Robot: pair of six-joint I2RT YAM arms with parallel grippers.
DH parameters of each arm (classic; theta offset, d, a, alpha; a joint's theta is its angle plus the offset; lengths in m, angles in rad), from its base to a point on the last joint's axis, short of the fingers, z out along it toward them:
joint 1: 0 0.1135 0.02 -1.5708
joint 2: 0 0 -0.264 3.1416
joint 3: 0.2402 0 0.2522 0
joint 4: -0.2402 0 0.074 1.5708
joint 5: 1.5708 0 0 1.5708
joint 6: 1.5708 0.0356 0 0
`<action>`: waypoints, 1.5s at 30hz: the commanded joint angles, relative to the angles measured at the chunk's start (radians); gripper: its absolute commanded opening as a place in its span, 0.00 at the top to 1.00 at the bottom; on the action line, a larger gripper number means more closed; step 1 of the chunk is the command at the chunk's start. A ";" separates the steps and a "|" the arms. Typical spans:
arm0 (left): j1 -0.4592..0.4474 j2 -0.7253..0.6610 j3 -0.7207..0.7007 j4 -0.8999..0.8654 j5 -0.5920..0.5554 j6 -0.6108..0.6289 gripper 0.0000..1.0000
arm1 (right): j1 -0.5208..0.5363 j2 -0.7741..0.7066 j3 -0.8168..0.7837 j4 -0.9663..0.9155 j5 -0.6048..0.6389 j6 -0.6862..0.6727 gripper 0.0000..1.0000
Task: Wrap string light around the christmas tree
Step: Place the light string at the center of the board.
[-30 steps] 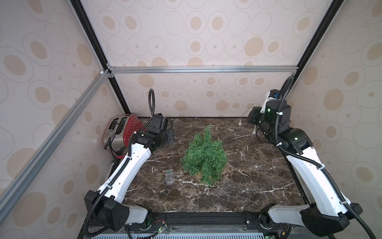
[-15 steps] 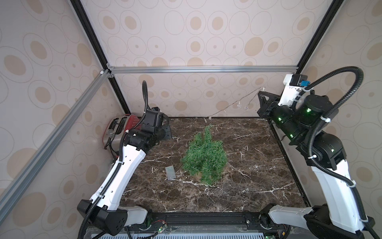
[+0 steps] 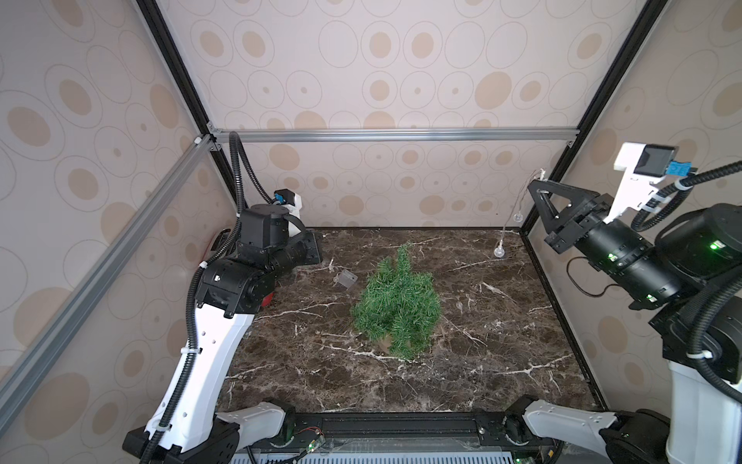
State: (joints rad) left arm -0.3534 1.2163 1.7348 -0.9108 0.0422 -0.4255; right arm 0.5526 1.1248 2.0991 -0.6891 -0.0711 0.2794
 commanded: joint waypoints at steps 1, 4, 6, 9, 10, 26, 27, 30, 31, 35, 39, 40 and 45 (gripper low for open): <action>0.004 0.004 0.038 -0.040 0.051 0.026 0.97 | 0.009 -0.041 -0.018 -0.020 -0.106 -0.003 1.00; 0.004 0.025 0.067 -0.051 0.067 0.042 0.97 | 0.008 -0.071 -0.026 -0.014 -0.152 -0.002 1.00; 0.004 0.046 0.109 -0.074 0.066 0.051 0.97 | 0.009 -0.080 -0.021 -0.018 -0.170 -0.002 1.00; 0.005 0.072 0.161 -0.105 0.060 0.047 0.97 | 0.007 -0.092 -0.031 -0.054 -0.120 -0.027 1.00; 0.004 0.076 0.164 -0.105 0.064 0.045 0.97 | 0.009 -0.102 -0.053 -0.056 -0.086 -0.036 1.00; 0.005 0.161 0.248 -0.202 0.057 0.083 0.97 | 0.009 0.044 -0.223 0.050 0.814 -0.294 1.00; 0.004 0.164 0.248 -0.204 0.049 0.089 0.97 | 0.007 0.058 -0.241 0.064 0.849 -0.303 1.00; 0.004 0.170 0.247 -0.212 0.044 0.096 0.97 | 0.004 0.076 -0.313 0.077 0.882 -0.286 1.00; 0.004 0.173 0.250 -0.215 0.046 0.099 0.97 | -0.002 0.074 -0.339 0.076 0.883 -0.267 1.00; 0.004 0.183 0.245 -0.217 0.068 0.100 0.97 | -0.088 0.056 -0.483 0.025 0.825 -0.100 1.00; 0.004 0.193 0.235 -0.217 0.089 0.102 0.98 | -0.203 0.037 -0.667 0.013 0.688 0.057 1.00; 0.005 0.195 0.232 -0.218 0.090 0.104 0.98 | -0.226 0.038 -0.714 0.018 0.664 0.085 1.00; 0.004 0.202 0.228 -0.234 0.100 0.116 0.98 | -0.320 0.063 -0.901 0.050 0.557 0.183 1.00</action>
State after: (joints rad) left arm -0.3534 1.4178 1.9472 -1.0977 0.1276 -0.3412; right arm 0.2661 1.1820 1.2537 -0.6491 0.5694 0.3519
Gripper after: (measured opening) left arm 0.176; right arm 0.058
